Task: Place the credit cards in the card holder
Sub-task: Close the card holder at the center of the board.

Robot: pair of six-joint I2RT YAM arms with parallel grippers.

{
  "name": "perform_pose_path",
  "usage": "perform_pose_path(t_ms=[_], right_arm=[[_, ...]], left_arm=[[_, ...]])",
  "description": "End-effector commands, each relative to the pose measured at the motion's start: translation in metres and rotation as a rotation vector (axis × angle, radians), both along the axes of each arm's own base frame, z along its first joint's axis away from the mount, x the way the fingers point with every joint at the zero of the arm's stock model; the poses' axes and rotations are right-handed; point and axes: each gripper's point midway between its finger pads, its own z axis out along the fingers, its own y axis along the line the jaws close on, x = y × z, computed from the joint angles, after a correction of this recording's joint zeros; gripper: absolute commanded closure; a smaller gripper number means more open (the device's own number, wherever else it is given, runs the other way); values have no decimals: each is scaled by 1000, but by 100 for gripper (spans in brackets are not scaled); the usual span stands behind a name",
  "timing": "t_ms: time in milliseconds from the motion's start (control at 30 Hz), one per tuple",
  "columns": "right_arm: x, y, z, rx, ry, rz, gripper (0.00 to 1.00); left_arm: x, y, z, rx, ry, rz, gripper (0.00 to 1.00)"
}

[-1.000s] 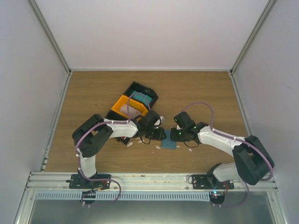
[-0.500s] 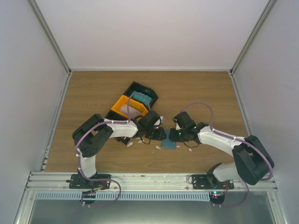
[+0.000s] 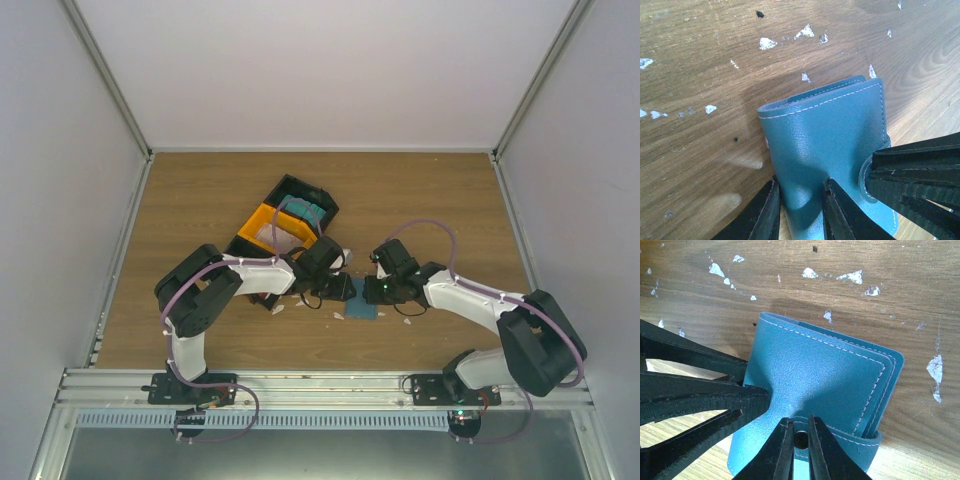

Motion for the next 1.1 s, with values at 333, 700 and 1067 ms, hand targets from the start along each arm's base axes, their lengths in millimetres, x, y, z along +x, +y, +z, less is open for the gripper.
perform_pose_path(t_ms=[333,700,1067], right_arm=[[-28,-7,-18,-29,109,58,92],[-43,-11,-33,-80,143,98,93],[-66,-23,-55,-165,194,87,97]], left_arm=[[4,1,-13,32,-9,-1,74],[4,1,-15,36,-3,-1,74],[4,1,-18,44,4,1,74]])
